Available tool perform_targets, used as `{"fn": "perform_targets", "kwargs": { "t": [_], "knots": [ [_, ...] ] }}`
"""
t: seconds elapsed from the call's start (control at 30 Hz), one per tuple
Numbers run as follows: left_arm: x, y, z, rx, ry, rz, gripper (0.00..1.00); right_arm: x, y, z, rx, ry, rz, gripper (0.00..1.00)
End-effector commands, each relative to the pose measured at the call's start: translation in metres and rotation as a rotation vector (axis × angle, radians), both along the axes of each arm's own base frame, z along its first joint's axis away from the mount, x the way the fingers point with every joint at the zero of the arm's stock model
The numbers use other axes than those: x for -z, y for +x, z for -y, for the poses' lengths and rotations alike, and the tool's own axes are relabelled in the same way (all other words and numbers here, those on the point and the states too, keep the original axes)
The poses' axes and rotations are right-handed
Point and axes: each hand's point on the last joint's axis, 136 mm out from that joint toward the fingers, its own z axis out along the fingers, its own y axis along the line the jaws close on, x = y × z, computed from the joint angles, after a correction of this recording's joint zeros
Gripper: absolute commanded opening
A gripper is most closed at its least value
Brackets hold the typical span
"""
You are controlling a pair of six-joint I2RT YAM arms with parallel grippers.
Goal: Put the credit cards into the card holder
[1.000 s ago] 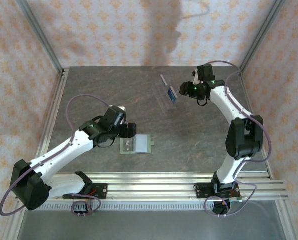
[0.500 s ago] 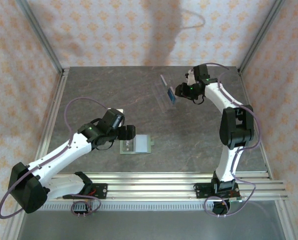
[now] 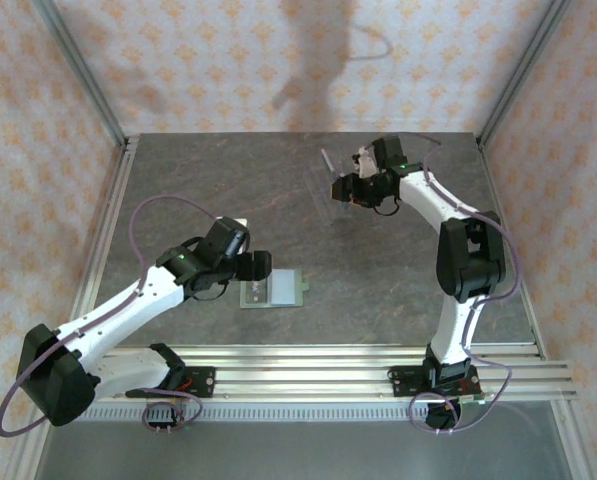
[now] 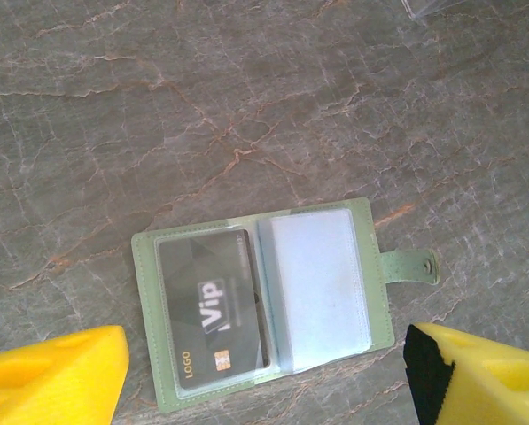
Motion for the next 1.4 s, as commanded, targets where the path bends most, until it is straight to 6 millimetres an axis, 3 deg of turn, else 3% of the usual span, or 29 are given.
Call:
{"fn": "perform_targets", "kwargs": {
  "t": [0.0,0.03,0.13,0.17,0.23,0.37,0.53,0.77,1.1,1.37],
  "knots": [
    [0.012,0.001,-0.002,-0.020,-0.002,-0.002,0.88,-0.016,0.015,0.041,0.134,-0.253,0.113,0.55],
    [0.016,0.002,0.001,-0.012,-0.020,-0.007,0.91,-0.018,0.019,0.052,0.157,-0.336,0.142,0.60],
    [0.025,0.003,0.005,-0.034,-0.073,-0.044,0.99,-0.024,0.035,0.079,0.236,-0.505,0.205,0.95],
    [0.027,0.003,0.003,-0.047,-0.070,-0.046,0.99,-0.025,0.041,0.085,0.252,-0.536,0.215,0.99],
    [0.029,0.003,-0.002,-0.064,-0.077,-0.039,1.00,-0.027,0.048,0.088,0.267,-0.557,0.206,0.99],
    [0.031,-0.001,-0.013,-0.085,-0.127,-0.065,0.99,-0.015,0.055,0.074,0.197,-0.413,0.073,0.99],
    [0.042,-0.005,-0.025,-0.120,-0.173,-0.102,0.99,-0.002,0.057,0.056,0.092,-0.624,0.114,0.99],
    [0.044,-0.007,-0.023,-0.087,-0.160,-0.155,0.99,0.018,0.054,0.045,-0.035,-0.836,0.158,0.99],
    [0.053,-0.012,-0.024,-0.099,-0.166,-0.176,1.00,0.021,0.050,0.049,-0.058,-0.892,0.155,0.70],
    [0.055,-0.015,-0.026,-0.087,-0.147,-0.187,0.99,0.010,0.051,0.052,-0.046,-1.001,0.223,0.67]
  ]
}}
